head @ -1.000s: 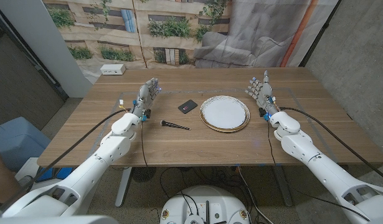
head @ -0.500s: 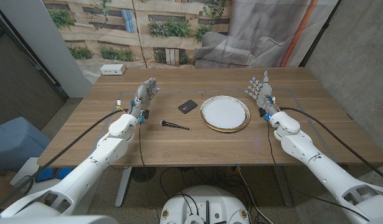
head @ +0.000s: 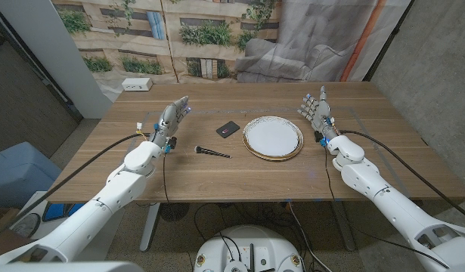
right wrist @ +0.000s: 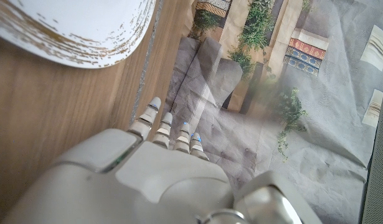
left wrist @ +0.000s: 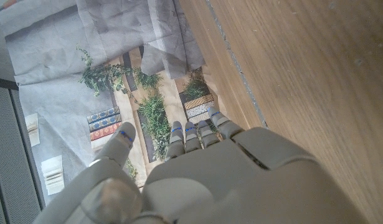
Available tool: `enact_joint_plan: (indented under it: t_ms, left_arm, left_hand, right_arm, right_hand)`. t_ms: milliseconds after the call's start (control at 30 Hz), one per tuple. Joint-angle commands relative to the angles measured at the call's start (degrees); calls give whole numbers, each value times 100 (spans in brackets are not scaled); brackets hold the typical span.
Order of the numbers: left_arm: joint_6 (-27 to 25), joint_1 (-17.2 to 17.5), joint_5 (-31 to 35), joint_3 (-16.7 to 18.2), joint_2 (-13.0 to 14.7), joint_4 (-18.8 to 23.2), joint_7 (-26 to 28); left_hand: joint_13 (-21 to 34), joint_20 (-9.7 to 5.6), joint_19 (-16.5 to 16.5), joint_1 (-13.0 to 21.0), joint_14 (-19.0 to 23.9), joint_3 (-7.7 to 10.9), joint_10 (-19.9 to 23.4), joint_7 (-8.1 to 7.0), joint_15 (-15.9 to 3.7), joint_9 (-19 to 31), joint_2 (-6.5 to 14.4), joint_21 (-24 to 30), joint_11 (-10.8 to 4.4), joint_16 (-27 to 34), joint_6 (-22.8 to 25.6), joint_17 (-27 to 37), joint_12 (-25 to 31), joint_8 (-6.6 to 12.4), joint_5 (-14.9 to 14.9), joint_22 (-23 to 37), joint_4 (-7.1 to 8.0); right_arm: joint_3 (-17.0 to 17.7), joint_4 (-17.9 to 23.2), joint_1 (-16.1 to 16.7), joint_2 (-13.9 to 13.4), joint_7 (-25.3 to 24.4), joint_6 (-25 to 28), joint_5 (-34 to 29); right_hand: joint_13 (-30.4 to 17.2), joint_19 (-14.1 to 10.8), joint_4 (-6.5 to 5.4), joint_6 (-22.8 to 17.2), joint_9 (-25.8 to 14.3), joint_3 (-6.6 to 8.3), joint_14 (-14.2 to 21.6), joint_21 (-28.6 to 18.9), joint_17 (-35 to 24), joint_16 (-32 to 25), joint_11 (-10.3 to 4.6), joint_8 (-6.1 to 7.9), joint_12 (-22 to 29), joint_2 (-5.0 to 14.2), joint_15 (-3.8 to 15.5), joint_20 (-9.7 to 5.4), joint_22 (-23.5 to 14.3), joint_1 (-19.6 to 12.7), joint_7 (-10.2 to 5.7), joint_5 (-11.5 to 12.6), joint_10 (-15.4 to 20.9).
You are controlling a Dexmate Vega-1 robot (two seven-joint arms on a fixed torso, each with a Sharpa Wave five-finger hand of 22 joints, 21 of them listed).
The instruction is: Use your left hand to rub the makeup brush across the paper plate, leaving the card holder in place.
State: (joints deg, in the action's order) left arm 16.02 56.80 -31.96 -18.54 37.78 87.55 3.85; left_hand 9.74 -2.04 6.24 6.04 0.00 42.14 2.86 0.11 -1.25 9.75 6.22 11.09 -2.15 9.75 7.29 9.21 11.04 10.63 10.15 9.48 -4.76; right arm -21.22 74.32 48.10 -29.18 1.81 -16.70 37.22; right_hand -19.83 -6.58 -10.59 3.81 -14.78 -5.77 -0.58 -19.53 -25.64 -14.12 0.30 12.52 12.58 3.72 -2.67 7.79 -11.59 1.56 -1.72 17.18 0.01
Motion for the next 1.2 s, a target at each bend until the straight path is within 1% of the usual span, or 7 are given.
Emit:
enact_joint_plan:
  t_ms: [33, 267, 433, 600, 800, 1033, 1200]
  left_arm:
    - [-143, 376, 524, 148, 575, 668, 222]
    - [-369, 573, 849, 219, 907, 1070, 342]
    - [-702, 682, 1101, 204, 1141, 1412, 419]
    - [-864, 734, 1376, 148, 1342, 1671, 381]
    - [-913, 773, 1697, 107, 1568, 1921, 282]
    - [-1017, 922, 2177, 209, 1777, 2204, 483]
    - [-1285, 1016, 2614, 264, 1935, 2457, 661]
  left_hand:
    - [26, -82, 57, 119, -10, 23, 55, -3, -63, 10, 232, -16, -33, 23, 69, 20, 29, 39, -1, 12, -120]
    - [28, -103, 55, 324, -3, 80, 73, -88, -100, 14, 171, -33, -90, 25, 127, 23, 15, 62, 13, 7, -399]
    - [28, -100, 79, 492, 25, 138, 117, -99, -109, 17, 177, -34, -106, 32, 216, 23, 18, 94, 38, 5, -537]
    - [29, -118, 72, 607, 36, 174, 134, -130, -151, 19, 165, -43, -137, 32, 266, 24, 15, 109, 53, 3, -597]
    - [30, -144, 66, 765, 41, 208, 157, -238, -174, 21, 95, -53, -194, 30, 361, 25, 10, 141, 68, 0, -646]
    - [31, -174, 69, 927, 80, 226, 266, -289, -210, 24, -15, -59, -298, 38, 429, 25, 29, 163, 69, -3, -662]
    - [32, -158, 98, 1119, 203, 258, 440, -370, -207, 27, -123, -58, -359, 63, 473, 25, 59, 174, 77, -7, -666]
  right_arm:
    - [1, -2, 0, 0, 1, -6, 1]
    - [1, -1, 1, -1, 0, -5, 1]
    - [1, -1, 1, -1, 0, -5, 1]
    - [1, 2, 1, -2, 0, -3, 2]
    - [1, 3, 1, -2, -2, -2, 1]
    - [1, 7, 1, -2, -4, 1, 1]
    - [2, 11, 2, -4, -6, 3, 1]
  right_hand:
    - [-28, -6, -26, 48, -12, -3, -4, -32, -17, -20, 12, 28, 36, 570, -43, 42, -30, -32, 8, 33, -50]
    - [-29, -7, -26, 46, -13, -3, -2, -32, -17, -21, 9, 28, 38, 570, -48, 39, -30, -32, 5, 33, -47]
    - [-29, -8, -26, 49, -13, -3, -3, -32, -17, -21, 12, 27, 40, 570, -52, 39, -30, -32, 12, 33, -44]
    - [-29, -7, -26, 48, -13, -3, -3, -32, -17, -21, 2, 27, 39, 570, -55, 39, -30, -32, 2, 33, -46]
    - [-28, -5, -26, 46, -12, -3, -2, -31, -17, -21, -1, 28, 38, 570, -46, 39, -30, -32, 3, 33, -46]
    - [-28, -4, -26, 45, -12, -3, -3, -31, -17, -21, 5, 29, 41, 570, -50, 40, -30, -32, 4, 33, -41]
    - [-29, -3, -26, 51, -12, -3, -6, -30, -17, -20, 7, 26, 40, 570, -49, 39, -30, -32, 4, 33, -44]
